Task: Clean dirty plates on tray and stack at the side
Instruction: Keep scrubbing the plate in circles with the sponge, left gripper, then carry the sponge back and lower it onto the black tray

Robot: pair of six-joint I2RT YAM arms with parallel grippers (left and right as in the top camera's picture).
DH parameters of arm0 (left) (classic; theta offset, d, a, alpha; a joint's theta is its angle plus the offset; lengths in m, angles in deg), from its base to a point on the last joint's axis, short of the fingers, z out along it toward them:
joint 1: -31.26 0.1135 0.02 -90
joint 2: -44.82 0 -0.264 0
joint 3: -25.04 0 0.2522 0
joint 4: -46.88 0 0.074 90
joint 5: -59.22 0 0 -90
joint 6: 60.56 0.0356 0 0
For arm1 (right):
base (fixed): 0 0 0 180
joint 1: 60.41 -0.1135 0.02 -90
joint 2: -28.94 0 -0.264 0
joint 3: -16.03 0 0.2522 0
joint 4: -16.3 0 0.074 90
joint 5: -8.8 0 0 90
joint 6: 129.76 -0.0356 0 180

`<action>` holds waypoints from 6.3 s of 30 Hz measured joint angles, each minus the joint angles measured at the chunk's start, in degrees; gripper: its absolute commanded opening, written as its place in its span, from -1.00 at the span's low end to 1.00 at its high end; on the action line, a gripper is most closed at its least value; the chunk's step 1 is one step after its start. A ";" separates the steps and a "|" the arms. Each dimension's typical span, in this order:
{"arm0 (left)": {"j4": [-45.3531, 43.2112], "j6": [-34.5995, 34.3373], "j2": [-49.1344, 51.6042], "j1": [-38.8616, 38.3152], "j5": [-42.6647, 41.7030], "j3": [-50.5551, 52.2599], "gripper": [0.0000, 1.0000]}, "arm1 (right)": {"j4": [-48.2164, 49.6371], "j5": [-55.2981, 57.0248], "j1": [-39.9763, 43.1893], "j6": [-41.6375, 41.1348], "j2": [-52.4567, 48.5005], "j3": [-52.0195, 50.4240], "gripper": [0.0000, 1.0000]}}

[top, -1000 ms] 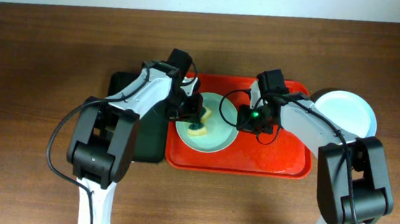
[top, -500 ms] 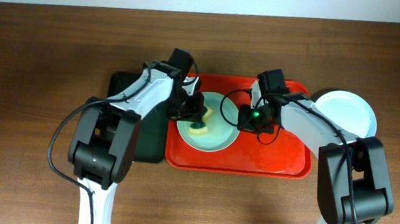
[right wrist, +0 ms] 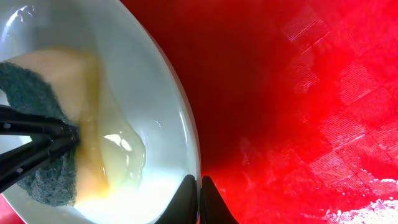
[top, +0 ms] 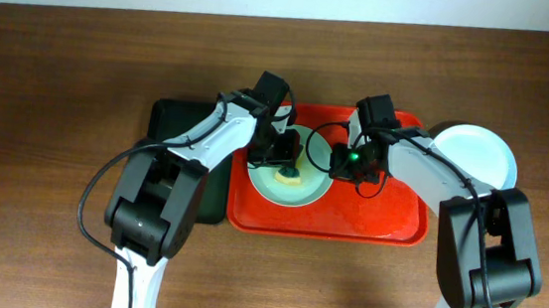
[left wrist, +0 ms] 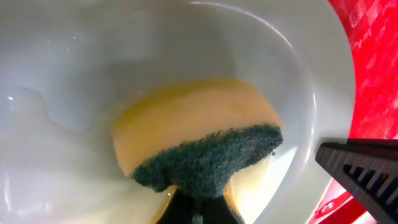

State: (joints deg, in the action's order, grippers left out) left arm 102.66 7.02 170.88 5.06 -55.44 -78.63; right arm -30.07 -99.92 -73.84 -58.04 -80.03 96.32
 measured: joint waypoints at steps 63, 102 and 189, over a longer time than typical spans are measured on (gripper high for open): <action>16.09 1.84 2.29 1.92 16.85 -10.29 -1.00 | 0.15 -0.63 -0.55 -0.57 0.00 0.00 -0.92; 17.05 1.81 3.76 -6.54 21.31 -13.18 -1.00 | -0.28 -0.61 -0.44 -0.57 0.00 0.00 -0.92; 5.92 14.99 -16.90 19.54 22.93 18.45 -1.00 | -0.74 -3.41 -0.44 0.74 0.00 0.00 -0.89</action>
State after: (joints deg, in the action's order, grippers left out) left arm 108.58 22.02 153.98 24.60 -32.52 -60.19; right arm -30.81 -103.33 -74.28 -57.30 -80.03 96.32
